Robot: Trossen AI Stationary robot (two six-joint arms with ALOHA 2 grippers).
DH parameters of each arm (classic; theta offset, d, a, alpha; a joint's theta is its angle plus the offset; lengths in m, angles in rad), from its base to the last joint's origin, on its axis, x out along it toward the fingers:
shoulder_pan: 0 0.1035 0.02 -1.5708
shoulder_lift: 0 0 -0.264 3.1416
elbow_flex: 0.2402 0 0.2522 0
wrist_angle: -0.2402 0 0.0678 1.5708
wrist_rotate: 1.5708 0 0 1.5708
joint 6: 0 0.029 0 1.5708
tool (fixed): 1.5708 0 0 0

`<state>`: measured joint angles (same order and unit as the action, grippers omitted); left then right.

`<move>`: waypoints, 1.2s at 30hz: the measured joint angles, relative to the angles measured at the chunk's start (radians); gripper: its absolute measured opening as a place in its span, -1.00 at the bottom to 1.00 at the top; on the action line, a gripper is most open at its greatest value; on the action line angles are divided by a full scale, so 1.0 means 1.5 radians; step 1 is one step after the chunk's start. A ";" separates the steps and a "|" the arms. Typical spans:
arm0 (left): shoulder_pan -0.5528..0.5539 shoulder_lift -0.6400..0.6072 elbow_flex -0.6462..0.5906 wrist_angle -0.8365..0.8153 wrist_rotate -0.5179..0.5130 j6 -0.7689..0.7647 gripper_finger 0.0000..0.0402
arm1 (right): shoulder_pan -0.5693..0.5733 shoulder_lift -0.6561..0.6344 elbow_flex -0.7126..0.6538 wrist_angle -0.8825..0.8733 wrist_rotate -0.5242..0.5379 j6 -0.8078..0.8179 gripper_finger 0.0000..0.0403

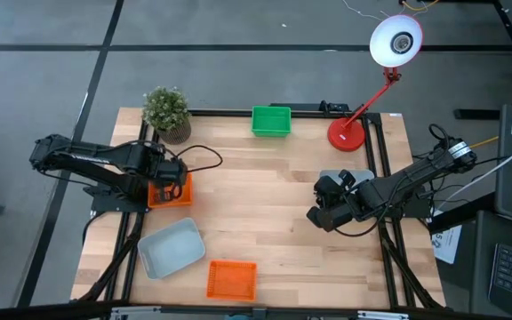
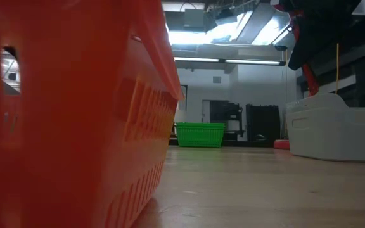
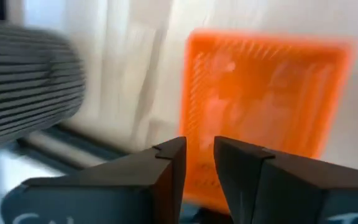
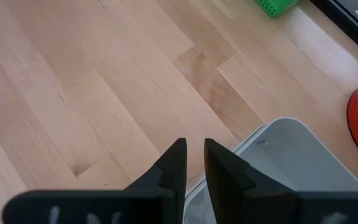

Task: Stack baskets by color
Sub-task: Stack the bottom orange bin onto the other orange bin

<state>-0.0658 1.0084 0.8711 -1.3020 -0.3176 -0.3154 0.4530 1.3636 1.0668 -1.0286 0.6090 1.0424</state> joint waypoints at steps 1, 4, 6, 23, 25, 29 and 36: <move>-0.002 0.000 0.000 0.027 0.016 -0.008 -0.62 | 0.000 0.000 0.000 0.000 0.000 0.000 -0.72; -0.013 0.000 -0.001 0.162 0.094 -0.008 -0.62 | 0.000 0.000 0.000 0.000 0.000 -0.001 -0.72; -0.025 0.000 -0.001 0.280 0.154 0.004 -0.62 | 0.000 0.000 0.000 0.000 0.000 -0.001 -0.72; -0.197 0.298 -0.001 0.717 0.319 -0.102 -0.62 | -0.009 0.001 0.000 -0.001 0.000 0.000 -0.72; -0.216 0.318 -0.001 0.760 0.320 -0.127 -0.62 | -0.016 0.001 0.000 -0.001 0.001 -0.002 -0.72; -0.252 0.336 -0.001 0.816 0.292 -0.172 -0.62 | -0.025 0.001 0.000 -0.004 0.002 -0.003 -0.72; -0.315 0.341 0.035 0.824 0.204 -0.182 -0.62 | -0.023 0.001 0.000 -0.007 -0.003 -0.003 -0.72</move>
<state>-0.5383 1.5192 0.9235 -0.0657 -0.0114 -0.5885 0.4178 1.3643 1.0668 -1.0393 0.6047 1.0378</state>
